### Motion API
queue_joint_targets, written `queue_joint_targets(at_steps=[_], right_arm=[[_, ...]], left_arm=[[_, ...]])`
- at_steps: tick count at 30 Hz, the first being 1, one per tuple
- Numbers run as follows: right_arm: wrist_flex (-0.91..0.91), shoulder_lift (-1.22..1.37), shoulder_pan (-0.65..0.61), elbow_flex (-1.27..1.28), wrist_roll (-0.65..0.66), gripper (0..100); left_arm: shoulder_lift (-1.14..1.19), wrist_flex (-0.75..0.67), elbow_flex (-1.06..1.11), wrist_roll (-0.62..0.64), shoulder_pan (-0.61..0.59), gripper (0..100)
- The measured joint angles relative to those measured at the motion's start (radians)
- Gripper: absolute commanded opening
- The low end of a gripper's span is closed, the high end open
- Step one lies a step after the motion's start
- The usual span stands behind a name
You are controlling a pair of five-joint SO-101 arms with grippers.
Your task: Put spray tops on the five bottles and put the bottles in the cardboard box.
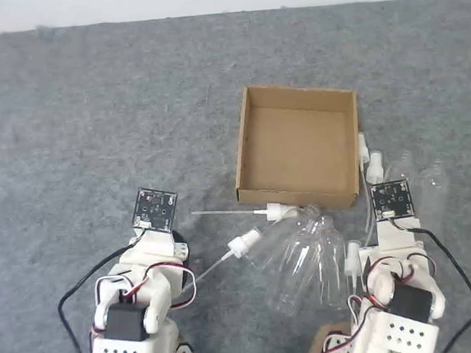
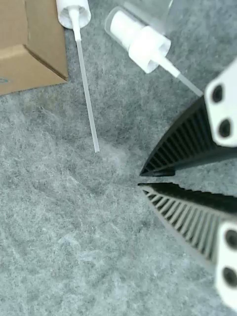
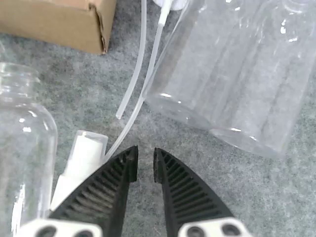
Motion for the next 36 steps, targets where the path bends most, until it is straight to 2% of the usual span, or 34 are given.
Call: queue_joint_targets(at_steps=[36], right_arm=[[-0.015,0.000,0.005,0.000,0.000,2.4]], left_arm=[[0.000,0.000,0.000,0.000,0.000,1]])
